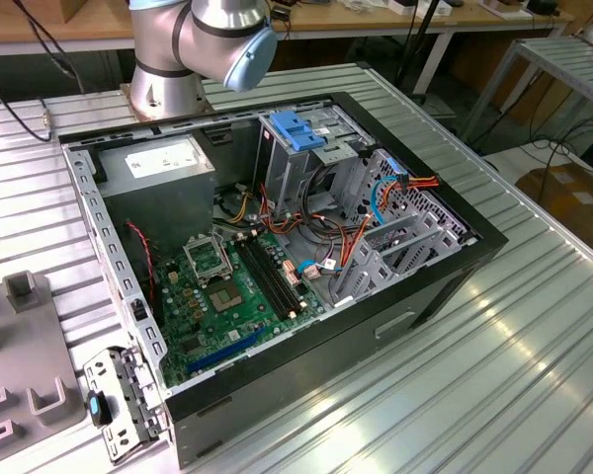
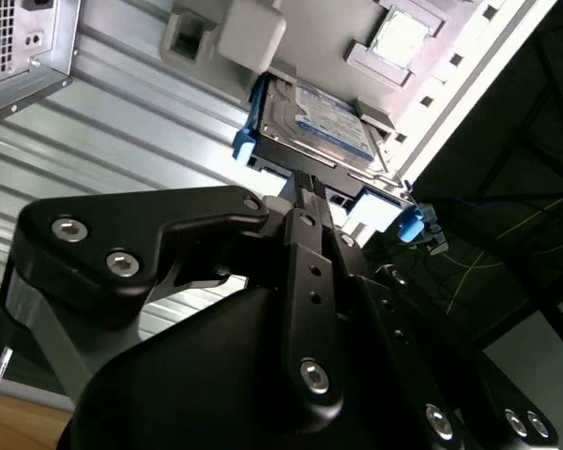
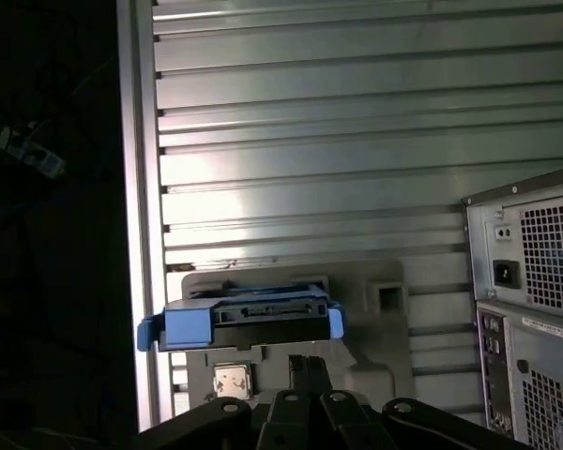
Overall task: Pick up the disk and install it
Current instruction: 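Reach for the disk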
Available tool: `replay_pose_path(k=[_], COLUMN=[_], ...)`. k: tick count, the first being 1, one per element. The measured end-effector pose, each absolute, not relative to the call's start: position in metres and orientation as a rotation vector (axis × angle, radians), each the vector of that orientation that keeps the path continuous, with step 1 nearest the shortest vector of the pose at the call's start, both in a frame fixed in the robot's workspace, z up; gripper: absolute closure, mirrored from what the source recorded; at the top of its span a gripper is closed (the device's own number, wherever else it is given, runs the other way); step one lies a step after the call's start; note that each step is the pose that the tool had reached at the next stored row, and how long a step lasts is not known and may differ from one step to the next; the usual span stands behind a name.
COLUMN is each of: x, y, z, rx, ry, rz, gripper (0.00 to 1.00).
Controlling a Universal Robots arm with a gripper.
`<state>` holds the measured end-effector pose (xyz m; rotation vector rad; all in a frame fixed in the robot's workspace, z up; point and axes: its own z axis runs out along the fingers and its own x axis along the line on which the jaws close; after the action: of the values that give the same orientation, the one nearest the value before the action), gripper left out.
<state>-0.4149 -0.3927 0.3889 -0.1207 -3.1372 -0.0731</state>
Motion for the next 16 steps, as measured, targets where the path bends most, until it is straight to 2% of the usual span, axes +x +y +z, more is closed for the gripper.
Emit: replay_pose_path(k=[11,16], x=[-0.471,-0.472], y=[-0.392,-0.392], z=[0.388,0.389], rx=[-0.121,-0.121], ry=[-3.135,-3.135], rz=[-0.074,-0.074], gripper=[0.89,0.89])
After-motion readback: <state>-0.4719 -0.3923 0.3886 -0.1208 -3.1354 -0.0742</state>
